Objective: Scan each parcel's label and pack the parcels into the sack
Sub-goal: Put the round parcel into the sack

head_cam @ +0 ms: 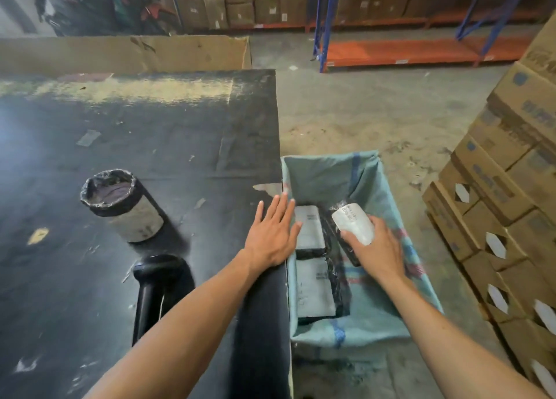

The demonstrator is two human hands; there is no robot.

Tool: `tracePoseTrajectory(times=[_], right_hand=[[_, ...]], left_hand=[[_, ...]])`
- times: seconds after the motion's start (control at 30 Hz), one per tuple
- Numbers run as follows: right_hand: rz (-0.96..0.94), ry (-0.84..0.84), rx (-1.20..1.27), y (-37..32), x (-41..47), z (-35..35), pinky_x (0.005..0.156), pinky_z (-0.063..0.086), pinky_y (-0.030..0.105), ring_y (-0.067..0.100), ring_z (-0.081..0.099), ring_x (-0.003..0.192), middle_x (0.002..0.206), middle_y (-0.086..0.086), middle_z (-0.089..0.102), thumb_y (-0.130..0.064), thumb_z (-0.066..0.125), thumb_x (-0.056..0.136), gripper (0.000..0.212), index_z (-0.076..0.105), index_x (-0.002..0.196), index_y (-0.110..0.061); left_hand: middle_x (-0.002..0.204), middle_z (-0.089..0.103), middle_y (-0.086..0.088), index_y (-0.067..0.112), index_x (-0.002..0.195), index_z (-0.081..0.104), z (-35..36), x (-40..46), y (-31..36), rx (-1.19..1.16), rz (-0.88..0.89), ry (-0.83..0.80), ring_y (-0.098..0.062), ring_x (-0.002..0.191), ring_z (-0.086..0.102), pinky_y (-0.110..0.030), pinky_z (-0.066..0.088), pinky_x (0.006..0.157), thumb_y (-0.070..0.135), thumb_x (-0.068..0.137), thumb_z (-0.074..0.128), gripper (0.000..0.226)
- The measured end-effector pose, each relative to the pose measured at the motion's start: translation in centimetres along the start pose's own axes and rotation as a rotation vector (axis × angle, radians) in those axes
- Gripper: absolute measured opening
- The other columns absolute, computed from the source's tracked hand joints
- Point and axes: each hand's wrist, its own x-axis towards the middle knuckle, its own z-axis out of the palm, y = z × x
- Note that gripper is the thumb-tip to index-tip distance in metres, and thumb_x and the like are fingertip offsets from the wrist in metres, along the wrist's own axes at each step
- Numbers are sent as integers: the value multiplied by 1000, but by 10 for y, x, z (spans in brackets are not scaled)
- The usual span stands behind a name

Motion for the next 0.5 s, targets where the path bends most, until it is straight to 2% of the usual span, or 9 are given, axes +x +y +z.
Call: tracePoseTrajectory(times=[0.17,0.23,0.37,0.5], right_hand=[[65,-42,-20,10,34,27,101,48,49,44,54,128,143,23,56,-59,71,89,79,45,151,-18],[77,-50,-9,14,46,42,104,46,50,46,53,129,143,26,54,-59,68,93,79,39,158,-25],[101,-35,-24,33,68,75,99,50,49,48,60,115,123,29,59,-60,60,98,68,36,160,-46],[122,-7,14,53,90,106,101,49,50,48,58,111,116,29,57,-53,61,101,59,46,157,-41]], left_hand=[[170,-8,0,16,163,3,7,3,-4,70,13,24,-15,156,-11,-46,-6,126,44,107,12,63],[170,-9,2,18,163,2,8,3,-4,76,9,26,-13,155,-12,-45,-7,126,46,105,8,64],[168,-12,5,21,162,0,10,3,-6,71,4,43,-10,154,-17,-41,-12,125,49,100,-1,68],[168,-15,7,22,162,-3,9,3,-6,62,4,35,-8,152,-21,-41,-12,125,48,103,3,64]])
